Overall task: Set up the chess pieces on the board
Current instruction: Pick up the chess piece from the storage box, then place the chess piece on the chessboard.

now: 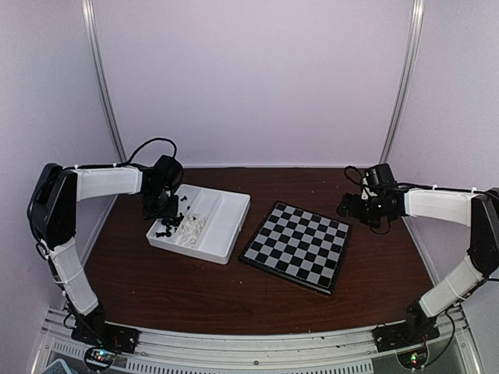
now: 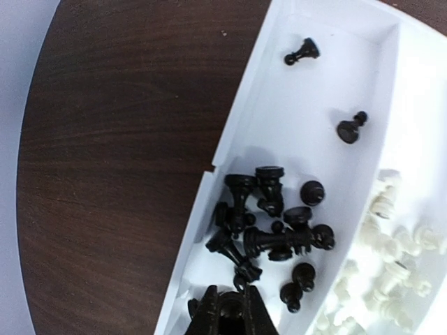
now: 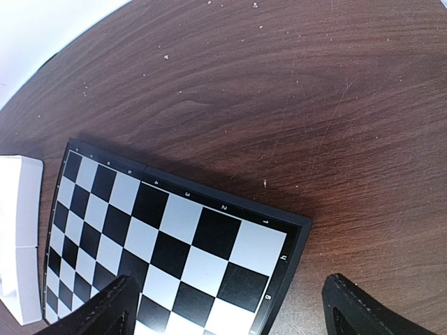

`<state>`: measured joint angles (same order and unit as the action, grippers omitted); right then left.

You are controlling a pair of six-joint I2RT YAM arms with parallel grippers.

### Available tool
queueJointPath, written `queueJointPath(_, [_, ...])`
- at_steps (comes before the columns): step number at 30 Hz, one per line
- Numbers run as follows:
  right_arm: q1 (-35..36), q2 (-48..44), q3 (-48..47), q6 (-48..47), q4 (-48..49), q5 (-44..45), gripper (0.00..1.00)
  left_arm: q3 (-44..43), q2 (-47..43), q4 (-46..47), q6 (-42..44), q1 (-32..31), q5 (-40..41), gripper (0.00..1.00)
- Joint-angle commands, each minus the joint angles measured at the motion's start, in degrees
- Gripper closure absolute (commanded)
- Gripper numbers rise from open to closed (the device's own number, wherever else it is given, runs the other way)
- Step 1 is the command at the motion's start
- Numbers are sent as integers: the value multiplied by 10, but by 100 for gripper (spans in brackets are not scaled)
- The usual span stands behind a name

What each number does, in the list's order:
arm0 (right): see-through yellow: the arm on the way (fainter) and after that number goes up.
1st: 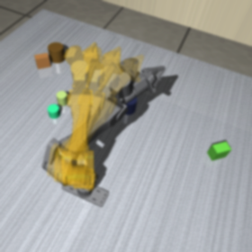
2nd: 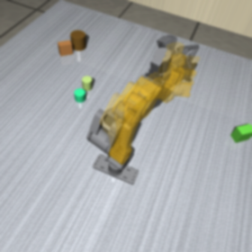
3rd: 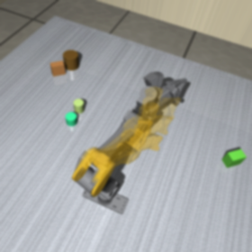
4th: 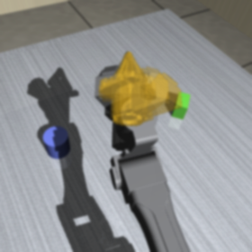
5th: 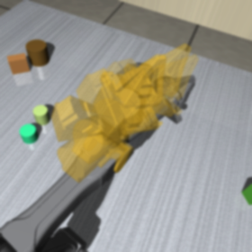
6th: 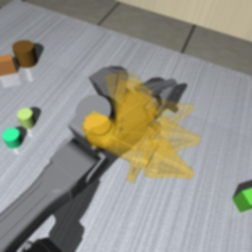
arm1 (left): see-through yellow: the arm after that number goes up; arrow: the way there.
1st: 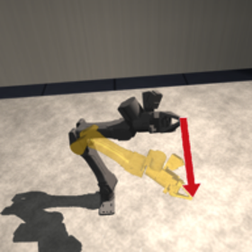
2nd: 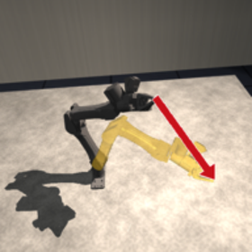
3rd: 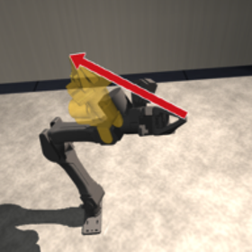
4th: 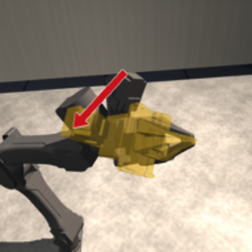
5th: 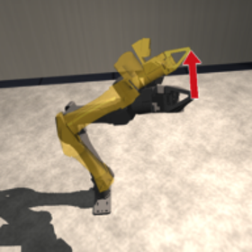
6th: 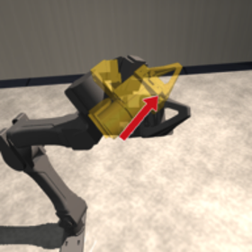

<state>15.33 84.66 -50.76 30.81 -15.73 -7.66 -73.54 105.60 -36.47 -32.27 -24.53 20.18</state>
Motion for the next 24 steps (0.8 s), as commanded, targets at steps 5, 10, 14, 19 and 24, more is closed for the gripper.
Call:
queueJointPath(5, [-3,1,-12,-10,-8,6,5,-12,-77,0,51,-56,-82,93])
queueJointPath(10, [-3,-5,-10,-14,-11,7,5,-18,-80,49,71,-126,-117,93])
queueJointPath(14, [-3,-15,-2,-16,-10,9,5,-7,-71,117,82,-173,-151,93])
queueJointPath(19, [-3,-28,8,-20,-13,13,5,-7,-45,191,128,-226,-225,92])
queueJointPath(24, [-3,-34,12,-19,-13,13,5,-35,4,202,167,-255,-244,92])
